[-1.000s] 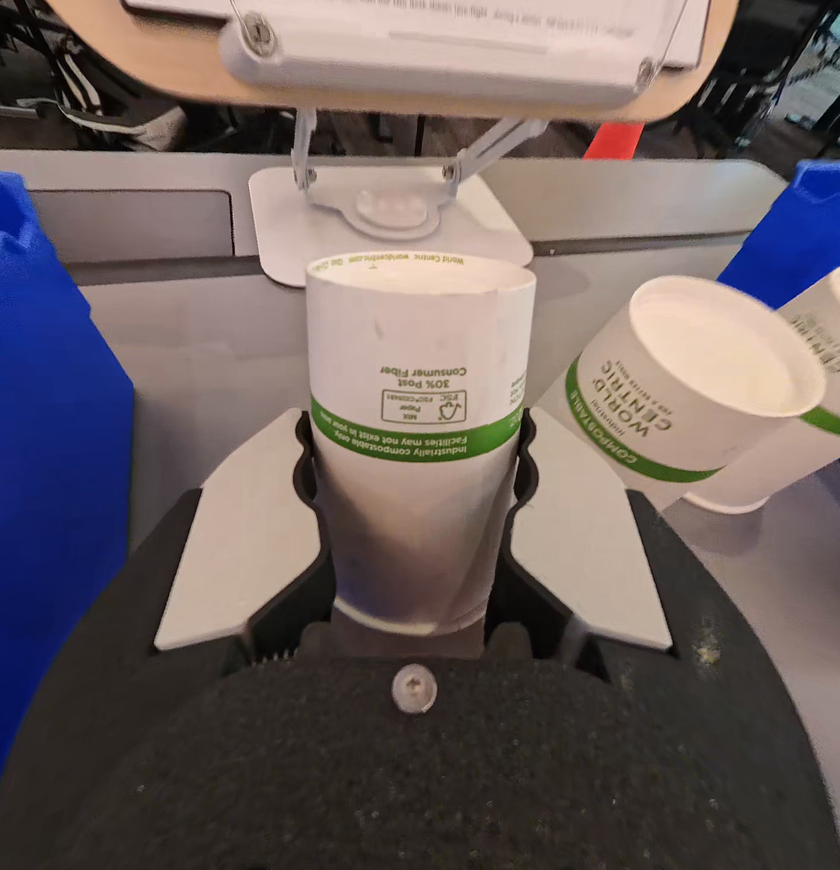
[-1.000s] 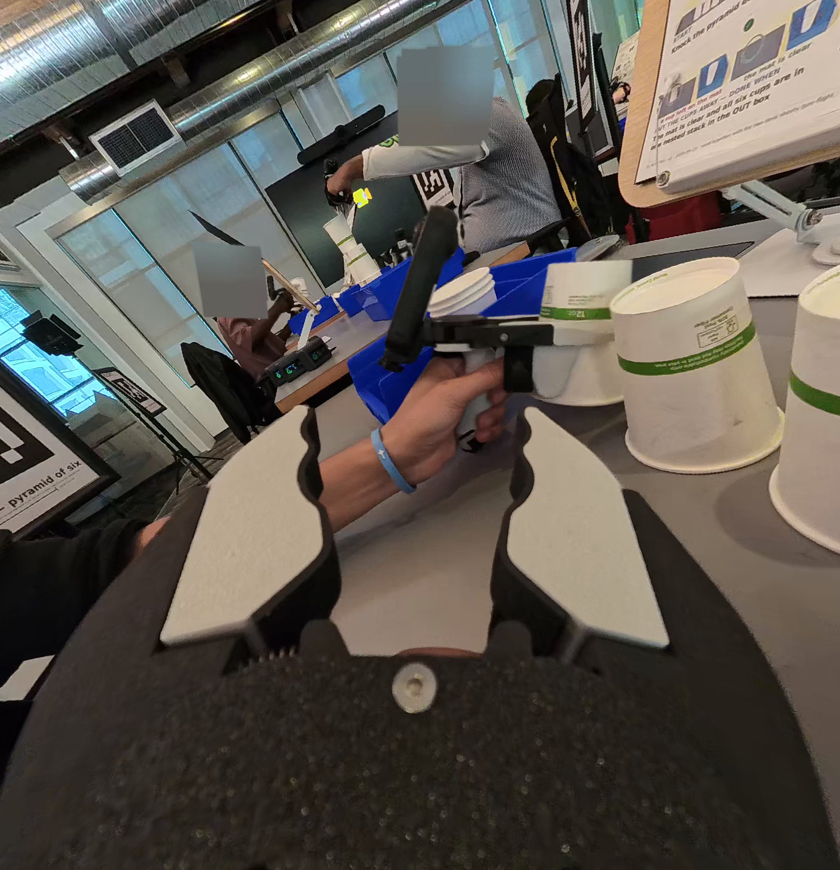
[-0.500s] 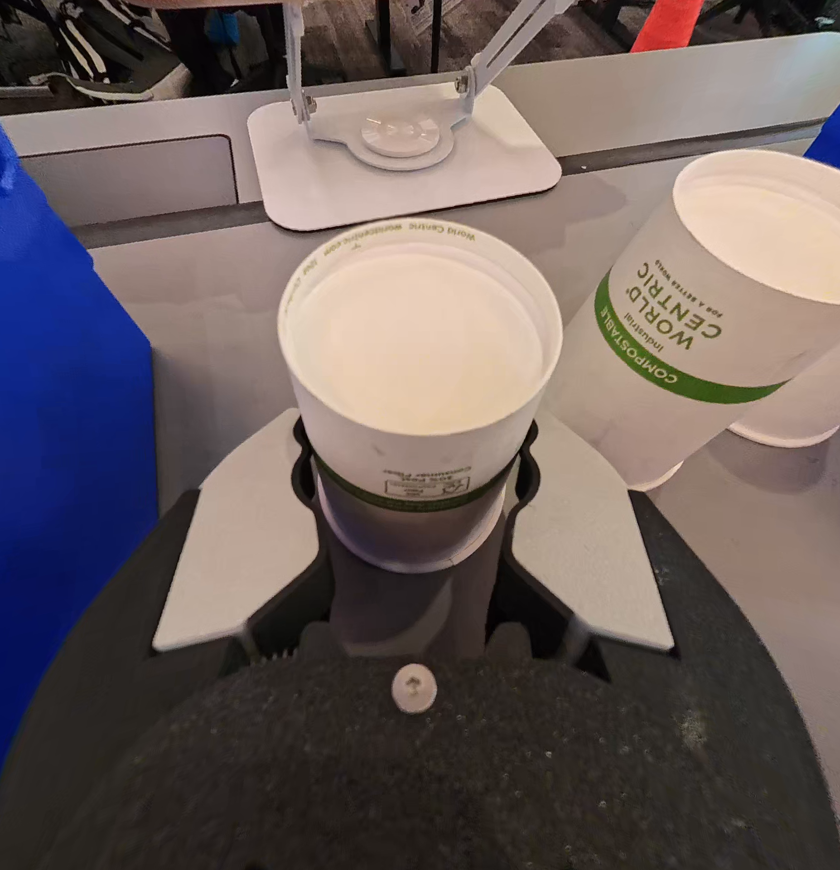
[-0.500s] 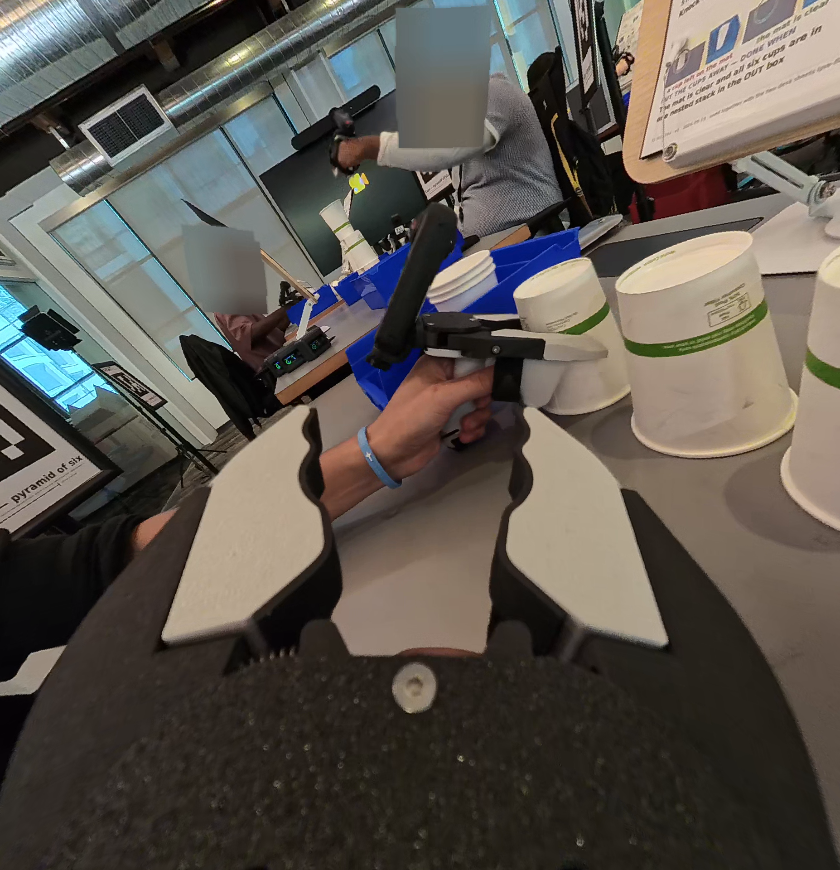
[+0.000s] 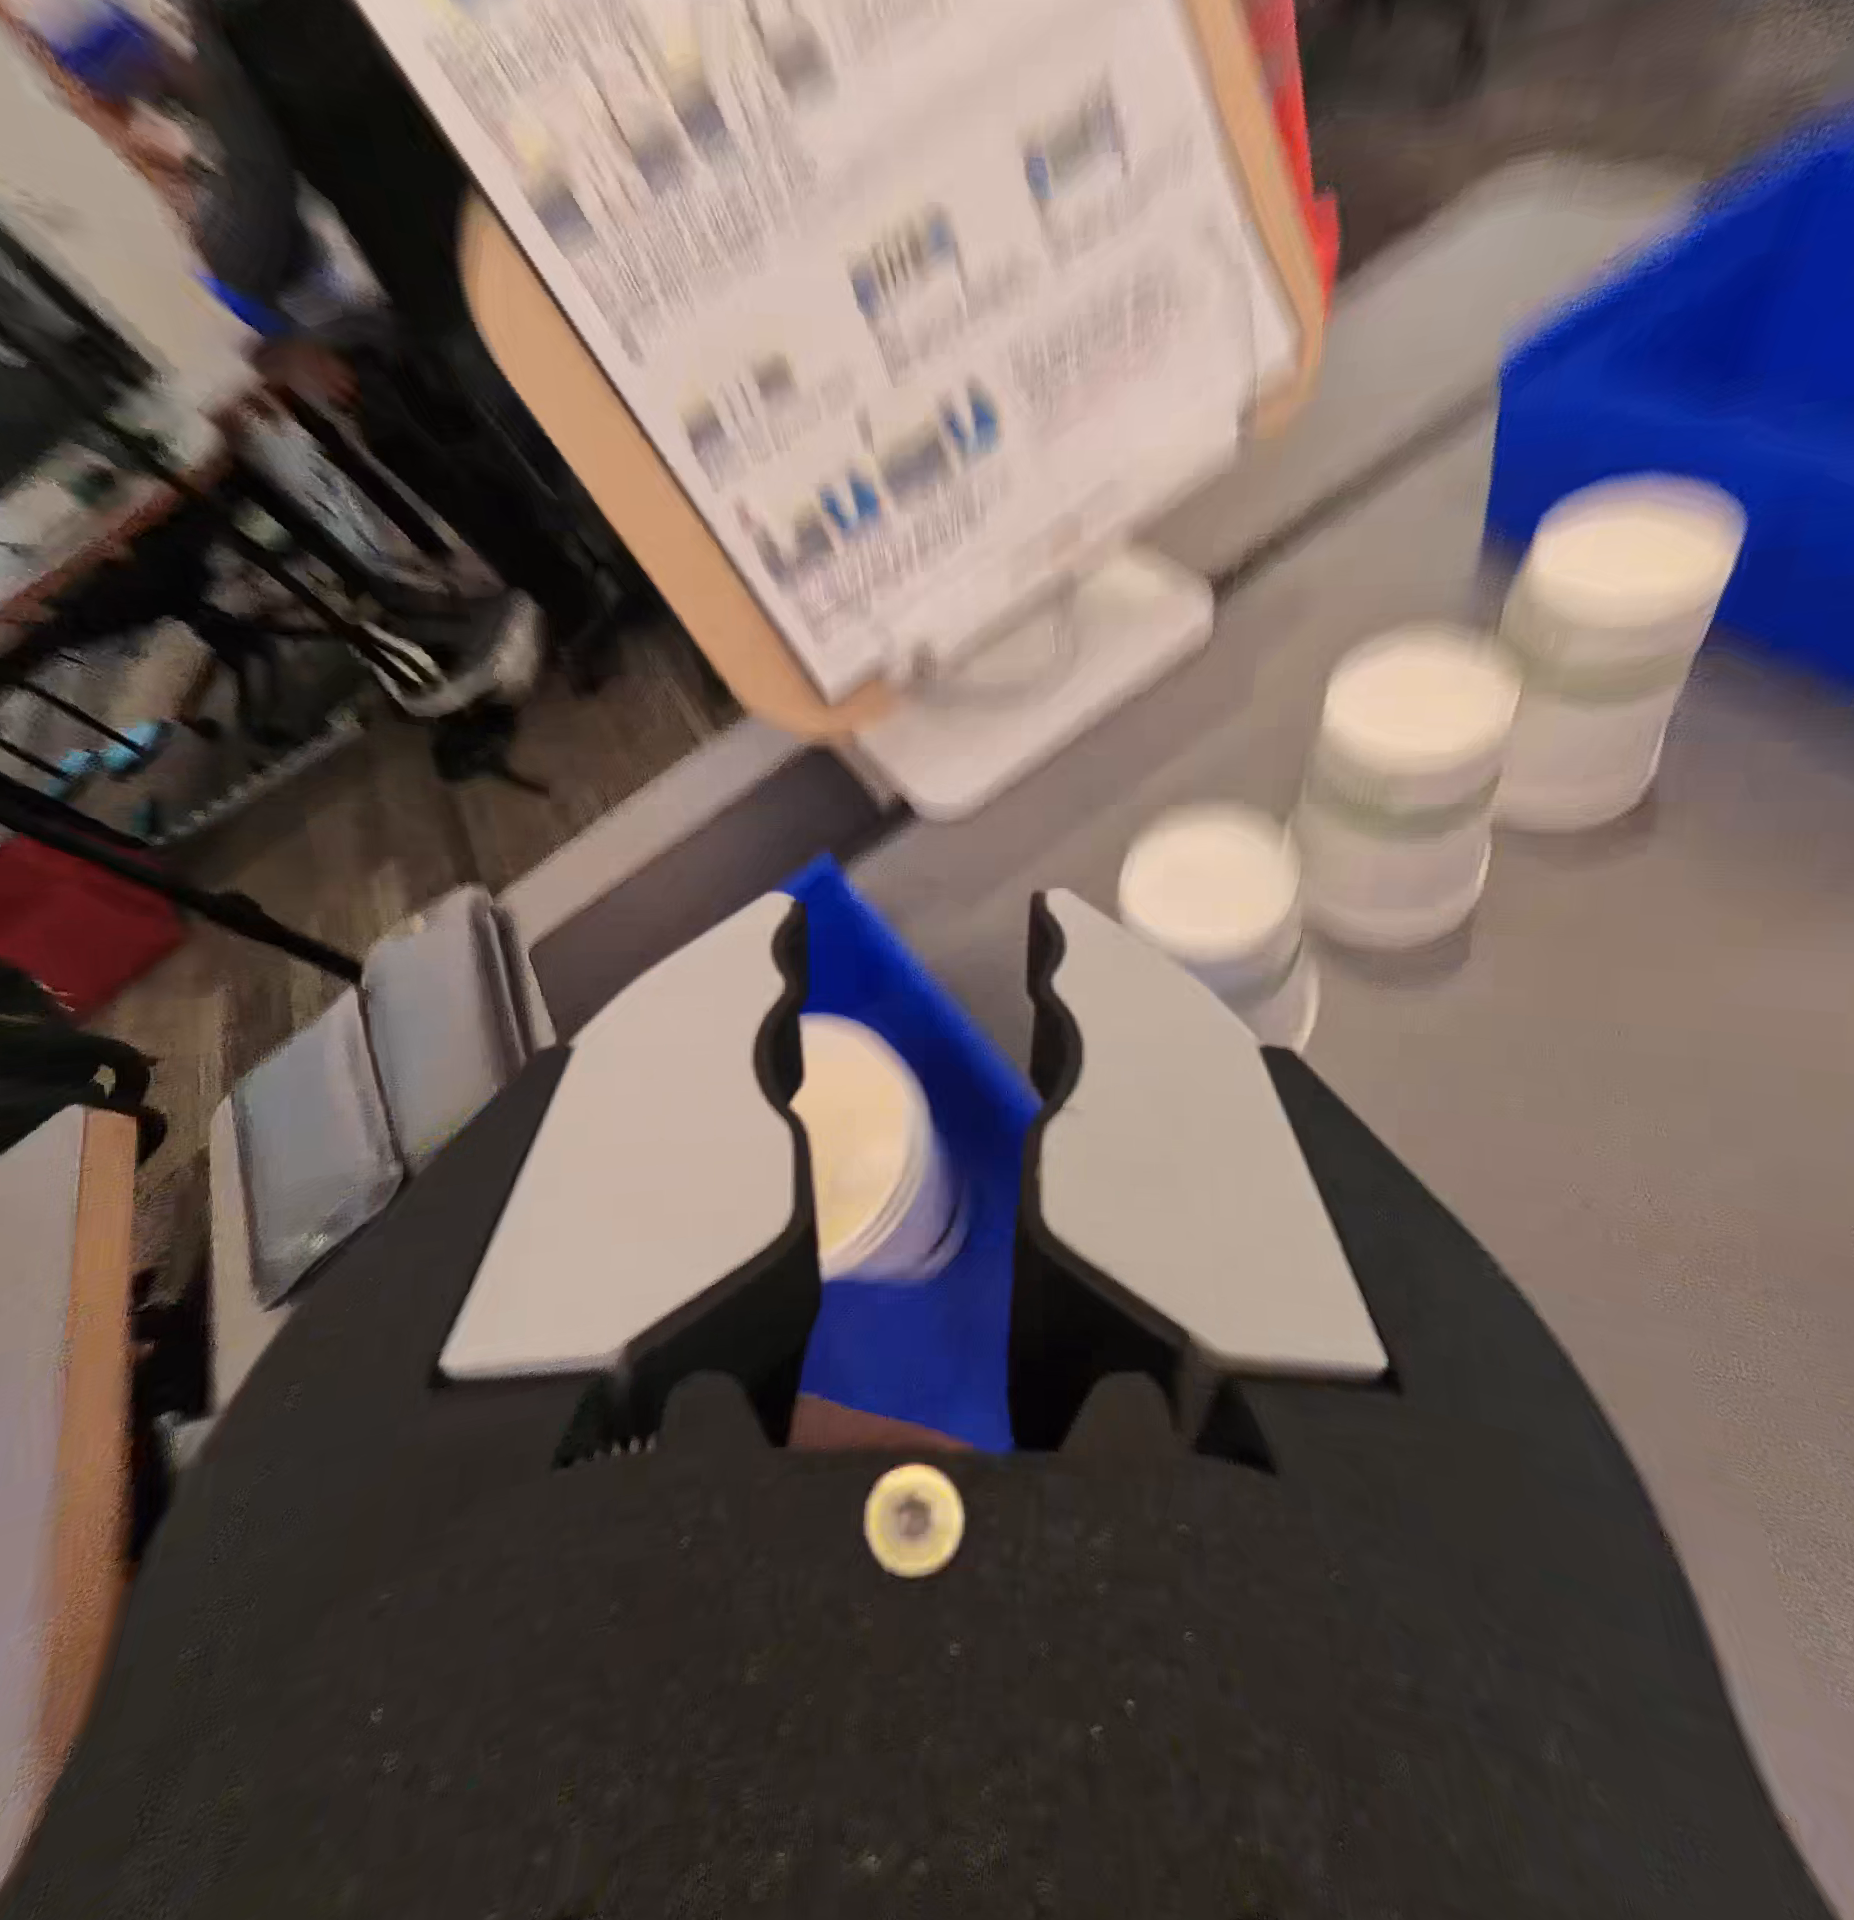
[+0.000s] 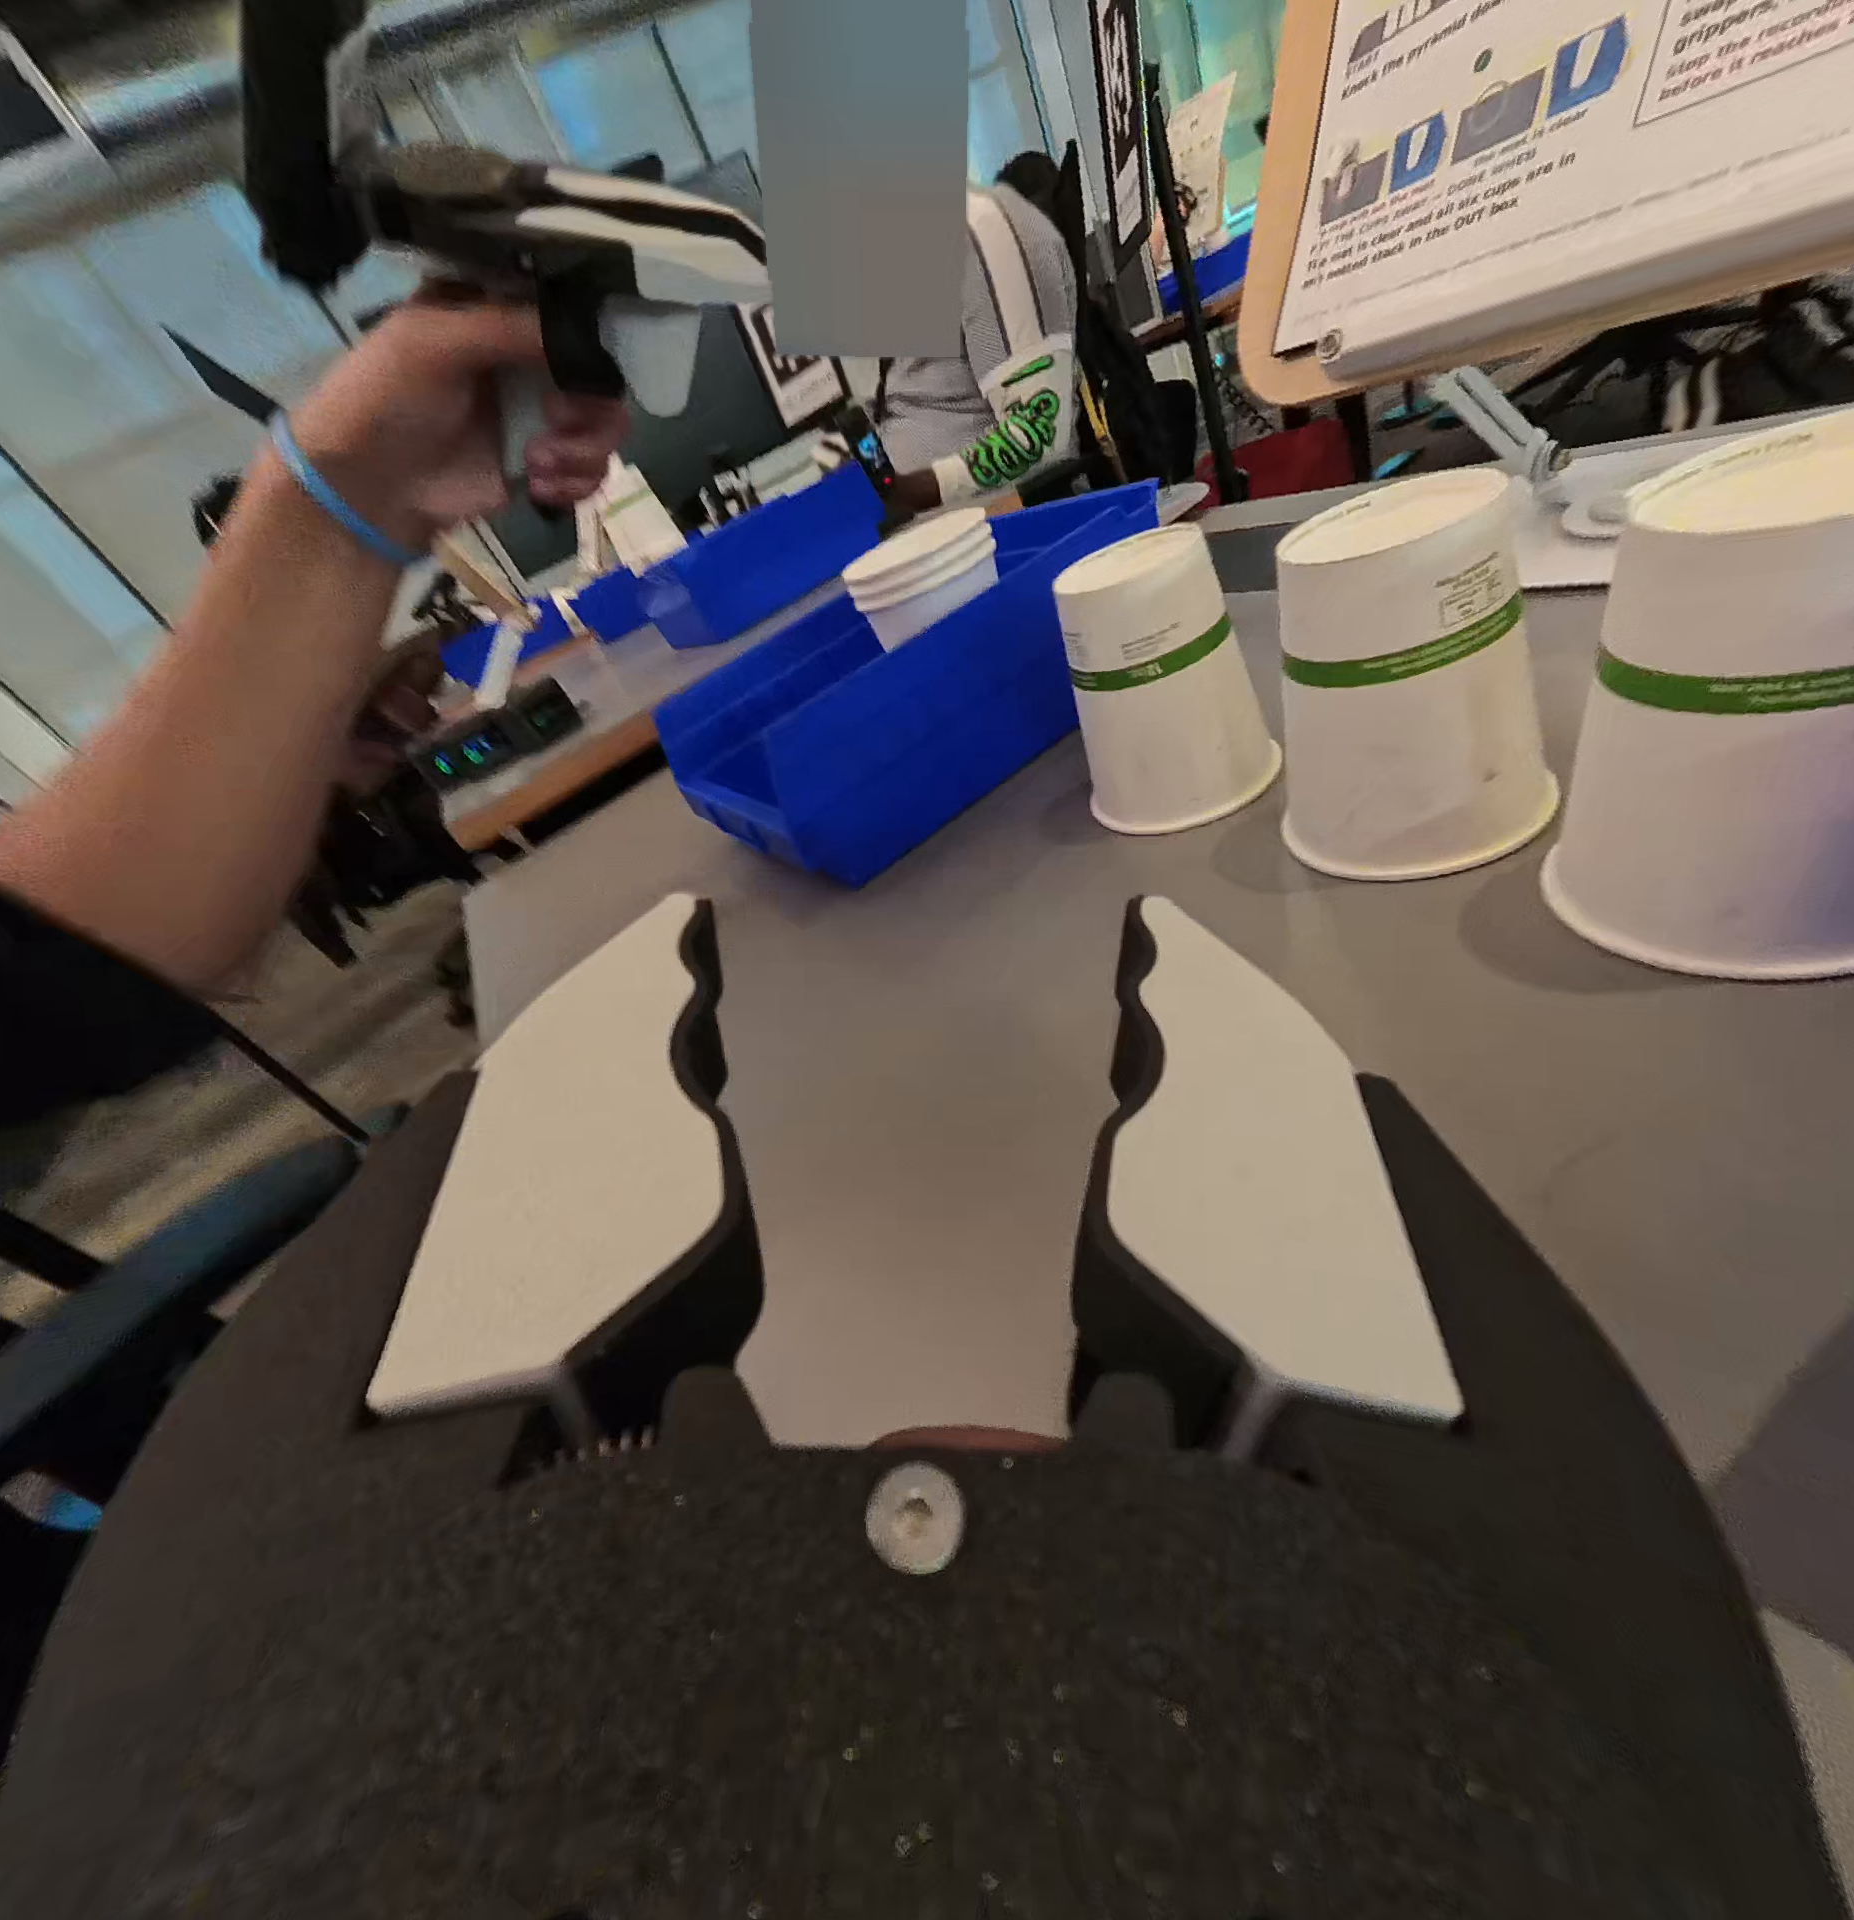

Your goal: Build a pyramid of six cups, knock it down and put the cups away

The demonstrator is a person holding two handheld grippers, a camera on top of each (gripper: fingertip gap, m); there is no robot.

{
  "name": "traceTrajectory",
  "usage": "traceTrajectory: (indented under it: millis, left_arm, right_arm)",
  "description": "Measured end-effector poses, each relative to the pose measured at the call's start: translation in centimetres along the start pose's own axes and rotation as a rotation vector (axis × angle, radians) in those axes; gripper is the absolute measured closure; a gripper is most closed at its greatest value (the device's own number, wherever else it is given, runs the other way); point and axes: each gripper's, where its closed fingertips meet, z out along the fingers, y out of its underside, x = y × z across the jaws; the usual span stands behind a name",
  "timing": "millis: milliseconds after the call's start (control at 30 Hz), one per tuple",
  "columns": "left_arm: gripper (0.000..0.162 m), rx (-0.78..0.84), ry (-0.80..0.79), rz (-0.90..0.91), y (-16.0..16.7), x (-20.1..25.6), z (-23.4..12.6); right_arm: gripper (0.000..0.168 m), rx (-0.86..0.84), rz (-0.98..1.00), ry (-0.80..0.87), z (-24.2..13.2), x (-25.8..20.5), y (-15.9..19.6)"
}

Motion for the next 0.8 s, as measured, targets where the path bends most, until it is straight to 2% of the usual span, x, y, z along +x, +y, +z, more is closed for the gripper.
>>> traceTrajectory:
  millis: [33,67,100,200,333,467,700,800]
  left_arm:
    - [0.113,-0.121,0.074,0.047,2.1,-0.6,0.7]
    - [0.097,-0.25,0.151,0.081,4.4,-1.0,1.4]
    - [0.093,-0.371,0.228,0.116,6.5,-1.1,2.0]
    - [0.112,-0.555,0.344,0.134,10.5,-1.8,3.7]
    - [0.129,-0.608,0.454,0.153,12.2,-1.4,4.7]
    - [0.134,-0.677,0.461,0.235,13.8,-1.6,5.2]
    - [0.159,-0.671,0.543,0.208,13.5,-0.9,5.4]
    - [0.159,-0.693,0.568,0.203,13.8,-0.6,5.2]
  right_arm:
    - [0.096,-0.019,-0.026,0.011,0.1,0.1,0.4]
    - [0.096,-0.03,-0.031,0.007,0.3,0.0,0.8]
    - [0.096,-0.034,-0.024,-0.008,0.4,-0.2,1.0]
    - [0.098,-0.051,0.003,-0.04,0.9,-0.7,1.7]
    - [0.099,-0.076,-0.016,-0.042,1.1,-0.9,2.3]
    - [0.099,-0.084,-0.03,-0.053,1.2,-1.2,2.4]
    - [0.1,-0.12,-0.015,-0.084,1.6,-1.7,3.2]
    - [0.101,-0.13,-0.017,-0.093,1.6,-1.8,3.4]
